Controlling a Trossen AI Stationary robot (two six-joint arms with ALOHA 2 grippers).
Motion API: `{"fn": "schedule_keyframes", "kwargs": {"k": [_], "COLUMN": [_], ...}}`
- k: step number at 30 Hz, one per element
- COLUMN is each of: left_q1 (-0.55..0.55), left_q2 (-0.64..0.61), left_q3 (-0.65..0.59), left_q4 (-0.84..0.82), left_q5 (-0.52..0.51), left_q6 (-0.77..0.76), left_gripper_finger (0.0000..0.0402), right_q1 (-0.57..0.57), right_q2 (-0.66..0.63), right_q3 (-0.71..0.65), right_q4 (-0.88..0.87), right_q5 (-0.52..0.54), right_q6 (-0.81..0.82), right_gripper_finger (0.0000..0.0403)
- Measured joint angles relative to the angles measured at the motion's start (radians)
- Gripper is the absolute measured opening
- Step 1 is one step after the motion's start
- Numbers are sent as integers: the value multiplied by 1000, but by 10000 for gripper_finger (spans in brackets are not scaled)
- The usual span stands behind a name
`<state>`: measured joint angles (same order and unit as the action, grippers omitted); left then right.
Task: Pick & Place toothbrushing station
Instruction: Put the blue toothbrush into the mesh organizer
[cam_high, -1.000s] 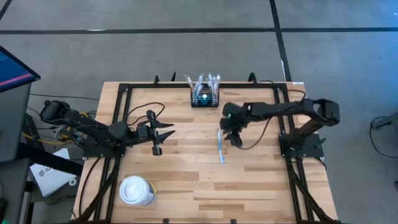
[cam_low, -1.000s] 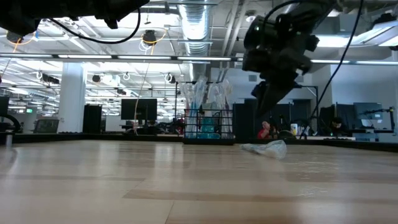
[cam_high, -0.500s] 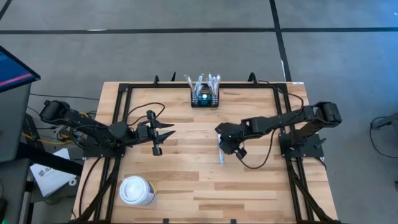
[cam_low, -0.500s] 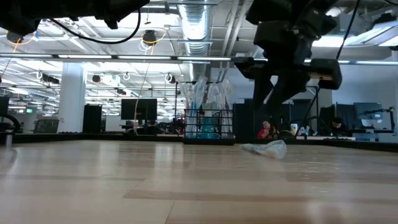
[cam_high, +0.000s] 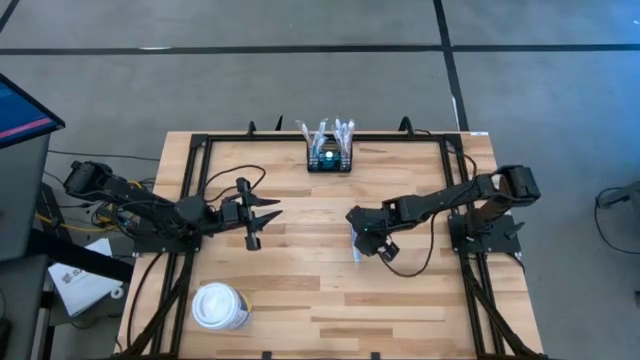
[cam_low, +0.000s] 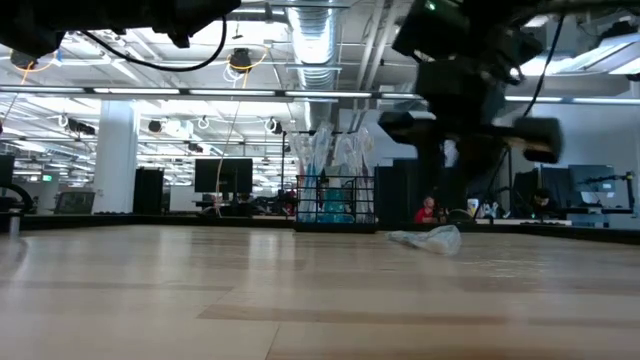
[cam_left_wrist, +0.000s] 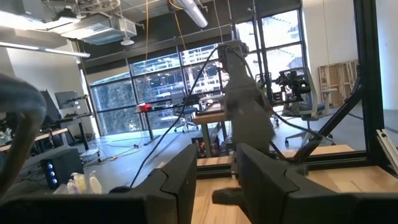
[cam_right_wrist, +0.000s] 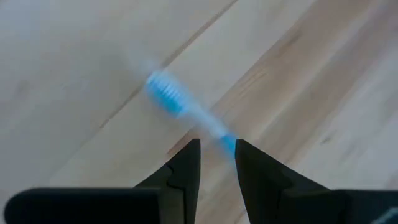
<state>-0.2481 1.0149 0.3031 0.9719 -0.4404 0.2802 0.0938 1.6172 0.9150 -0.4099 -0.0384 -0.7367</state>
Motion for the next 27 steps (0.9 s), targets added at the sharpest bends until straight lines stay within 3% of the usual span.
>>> {"fn": "schedule_keyframes", "kwargs": {"k": [6, 19, 27], "left_q1": [3, 3, 3], "left_q2": [2, 3, 4], "left_q3": [0, 0, 0], "left_q4": [-5, -6, -6], "left_q5": [-1, 0, 0], "left_q6": [0, 0, 0], "left_gripper_finger": [108, 108, 108], "right_q1": [32, 44, 59], "right_q2": [24, 46, 167], "right_q3": [11, 8, 43], "right_q4": [6, -10, 14], "right_q5": [65, 69, 99], "right_q6": [-26, -24, -66], "right_gripper_finger": [91, 91, 91]}}
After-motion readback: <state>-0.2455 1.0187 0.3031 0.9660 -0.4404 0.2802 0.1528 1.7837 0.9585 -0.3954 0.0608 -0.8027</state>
